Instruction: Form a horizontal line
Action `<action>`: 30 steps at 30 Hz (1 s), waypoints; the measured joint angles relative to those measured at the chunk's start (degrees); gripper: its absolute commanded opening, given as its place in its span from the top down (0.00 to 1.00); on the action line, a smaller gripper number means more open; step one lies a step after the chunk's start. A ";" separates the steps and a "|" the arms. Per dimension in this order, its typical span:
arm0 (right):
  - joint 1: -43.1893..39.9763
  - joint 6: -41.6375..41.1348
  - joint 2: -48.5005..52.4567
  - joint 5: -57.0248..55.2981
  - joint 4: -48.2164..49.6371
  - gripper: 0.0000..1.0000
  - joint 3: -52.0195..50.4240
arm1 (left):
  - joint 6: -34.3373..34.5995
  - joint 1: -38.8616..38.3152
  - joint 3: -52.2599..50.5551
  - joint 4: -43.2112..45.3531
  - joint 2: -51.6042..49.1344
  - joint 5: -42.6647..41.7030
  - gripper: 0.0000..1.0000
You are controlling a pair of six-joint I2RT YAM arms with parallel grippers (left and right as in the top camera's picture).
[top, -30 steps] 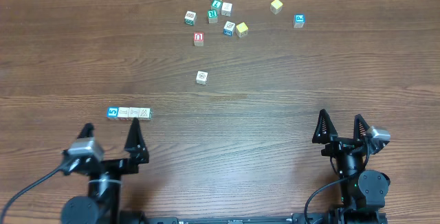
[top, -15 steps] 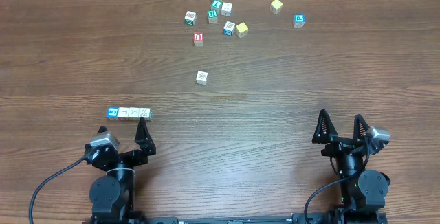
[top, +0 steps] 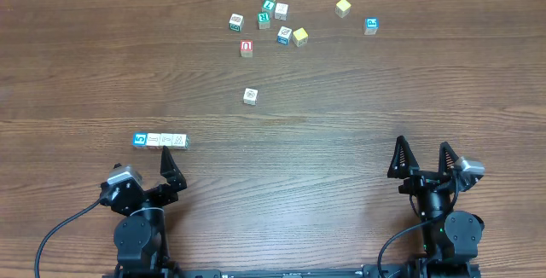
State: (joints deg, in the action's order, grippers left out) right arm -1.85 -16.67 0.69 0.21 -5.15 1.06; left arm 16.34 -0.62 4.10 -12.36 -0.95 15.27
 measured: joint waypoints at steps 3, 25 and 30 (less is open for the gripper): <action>0.00 -0.02 0.00 0.00 0.00 0.00 0.00 | 0.00 0.31 0.00 0.11 0.00 0.04 0.01; 0.00 0.00 0.00 0.00 -0.02 0.00 0.00 | -12.41 0.31 -3.48 8.50 0.20 -7.15 0.00; 0.00 0.00 0.00 0.00 -0.02 0.00 0.00 | -13.42 0.28 -3.48 8.50 0.20 -8.04 0.01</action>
State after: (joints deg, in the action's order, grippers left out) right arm -1.85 -16.67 0.69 0.21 -5.17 1.06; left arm 2.92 -0.34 0.62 -3.86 -0.75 7.22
